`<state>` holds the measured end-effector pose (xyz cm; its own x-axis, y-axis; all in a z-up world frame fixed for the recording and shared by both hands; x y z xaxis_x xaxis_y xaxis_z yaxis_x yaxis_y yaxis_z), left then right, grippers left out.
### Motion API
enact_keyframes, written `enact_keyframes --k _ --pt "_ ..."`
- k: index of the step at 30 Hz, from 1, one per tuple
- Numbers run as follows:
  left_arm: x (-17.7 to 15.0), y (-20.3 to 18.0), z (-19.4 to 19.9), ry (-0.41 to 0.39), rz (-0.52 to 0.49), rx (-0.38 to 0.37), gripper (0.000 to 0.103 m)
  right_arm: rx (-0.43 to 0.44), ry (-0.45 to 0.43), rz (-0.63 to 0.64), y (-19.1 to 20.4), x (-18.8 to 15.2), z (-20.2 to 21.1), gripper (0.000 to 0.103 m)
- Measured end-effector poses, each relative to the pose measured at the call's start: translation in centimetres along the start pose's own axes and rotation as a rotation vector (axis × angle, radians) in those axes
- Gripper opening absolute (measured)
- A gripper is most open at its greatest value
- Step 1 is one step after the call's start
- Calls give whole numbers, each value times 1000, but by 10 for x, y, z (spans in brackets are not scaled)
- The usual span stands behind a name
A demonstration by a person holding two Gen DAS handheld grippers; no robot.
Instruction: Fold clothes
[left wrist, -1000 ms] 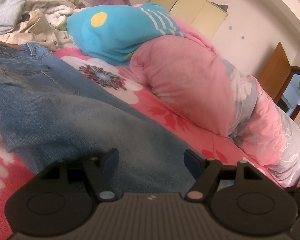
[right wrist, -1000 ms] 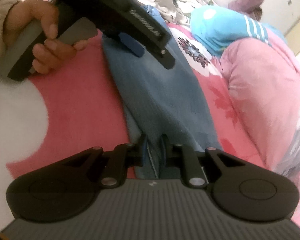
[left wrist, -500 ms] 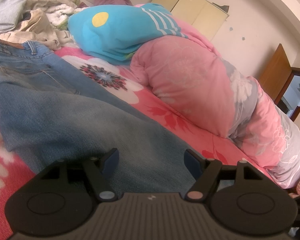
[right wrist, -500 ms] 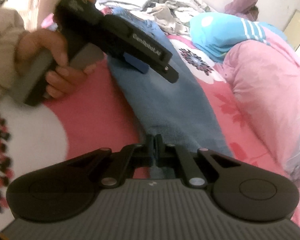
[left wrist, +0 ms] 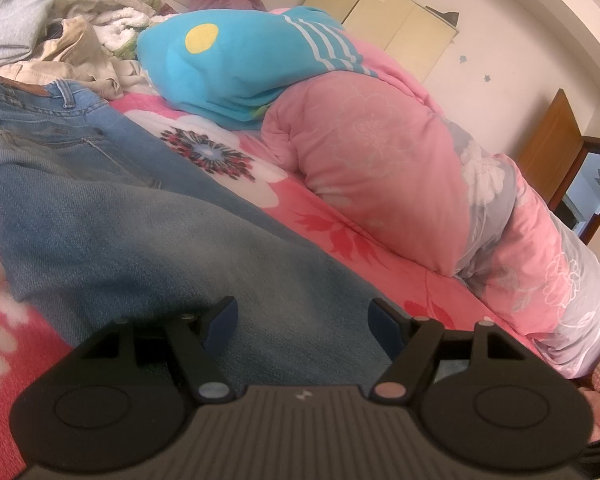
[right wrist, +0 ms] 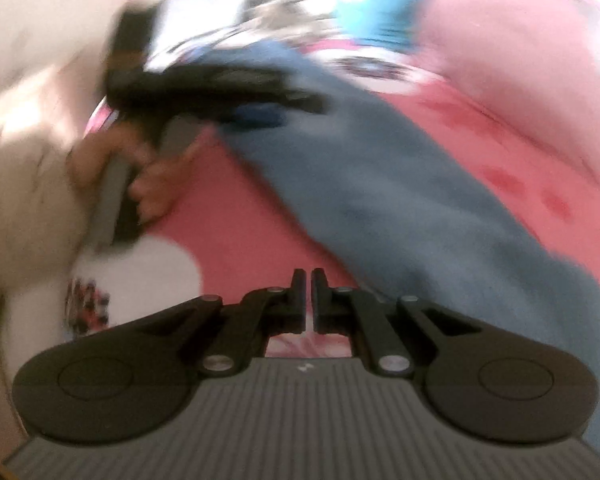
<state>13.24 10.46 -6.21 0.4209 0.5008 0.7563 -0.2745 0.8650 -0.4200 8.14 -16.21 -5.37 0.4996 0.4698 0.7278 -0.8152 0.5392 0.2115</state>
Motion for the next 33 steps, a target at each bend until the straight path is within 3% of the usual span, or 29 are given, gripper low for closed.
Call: enact_keyframes --k 4,9,14,18,27,28,30,33 --pt "0 0 0 -1 -2 1 73 -16 -179 -437 -41 -27 31 6" --pt "-1 0 1 -4 -7 4 73 -38 -350 -900 -82 -78 63 20" --pt "-2 0 1 -8 -9 5 73 65 -541 -1270 -99 -125 74 23" --pt "-2 0 1 -9 -13 6 73 105 -614 -1381 -97 -143 70 22" --pt "-2 0 1 -8 -12 5 73 138 -679 -1480 -102 -146 72 25" --pt "-2 0 1 -8 -12 5 73 138 -691 -1483 -102 -146 73 23" --pt "-2 0 1 -8 -11 4 73 123 -705 -1467 -99 -144 76 4" --pt "-1 0 0 -7 -12 5 73 99 -736 -1423 -94 -140 84 1"
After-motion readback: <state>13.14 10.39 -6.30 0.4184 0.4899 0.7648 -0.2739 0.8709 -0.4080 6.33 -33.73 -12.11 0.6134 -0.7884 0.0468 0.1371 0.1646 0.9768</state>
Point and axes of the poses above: each gripper's, at about its wrist camera, not at the fingertips, and z roughly against the way its jaws point, y to its left, x to its top, the point moved 4 cm from there along -z, roughly the way its jaws point, and after that the axes turned 10 degrees about x, right-handed, at the moved point
